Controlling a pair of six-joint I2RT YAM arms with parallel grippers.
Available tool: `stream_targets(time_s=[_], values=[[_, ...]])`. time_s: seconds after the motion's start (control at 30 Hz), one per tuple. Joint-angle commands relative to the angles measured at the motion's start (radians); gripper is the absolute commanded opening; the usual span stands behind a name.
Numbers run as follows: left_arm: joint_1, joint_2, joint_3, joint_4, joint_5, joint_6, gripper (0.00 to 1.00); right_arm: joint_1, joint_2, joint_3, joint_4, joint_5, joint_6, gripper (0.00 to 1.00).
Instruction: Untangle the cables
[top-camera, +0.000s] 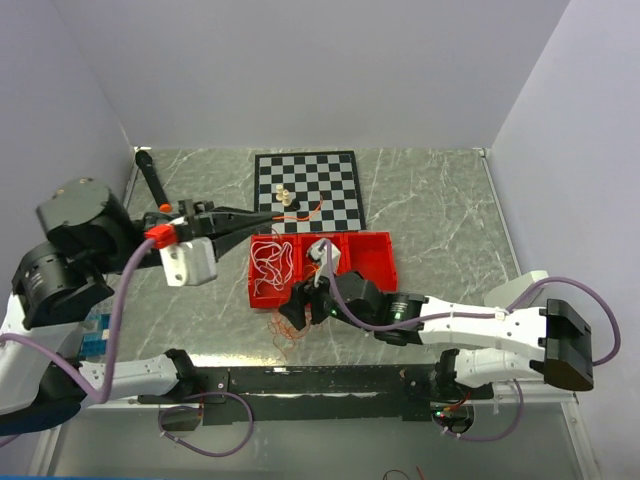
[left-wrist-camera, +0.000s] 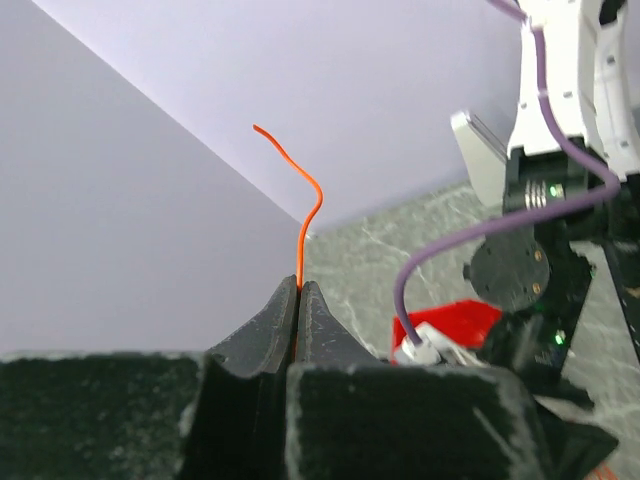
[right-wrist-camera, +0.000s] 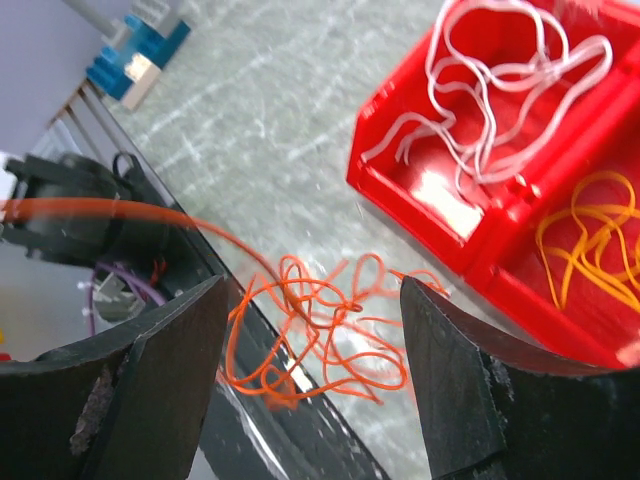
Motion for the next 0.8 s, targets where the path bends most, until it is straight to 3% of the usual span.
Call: stream_targets(time_s=[0.0,0.3,0.63,0.77], values=[[-0.004,0.019,0.074,0.06,-0.017,-0.037,0.01,0.006,0.045,0.085,0.092,0.028,-0.031,0.75],[0.005,0.042,0.168,0.138,-0.034,-0.07,0.01,0.008,0.165,0.062,0.104,-0.023,0.027,0.67],[0.005,0.025,0.194,0.498,-0.155,-0.035,0.01,0.024,0.229,-0.102,0.15,-0.037,0.148,0.61],[0.005,0.01,0.166,0.616,-0.187,0.003,0.06,0.032,0.248,-0.139,0.145,-0.04,0.173,0.58]])
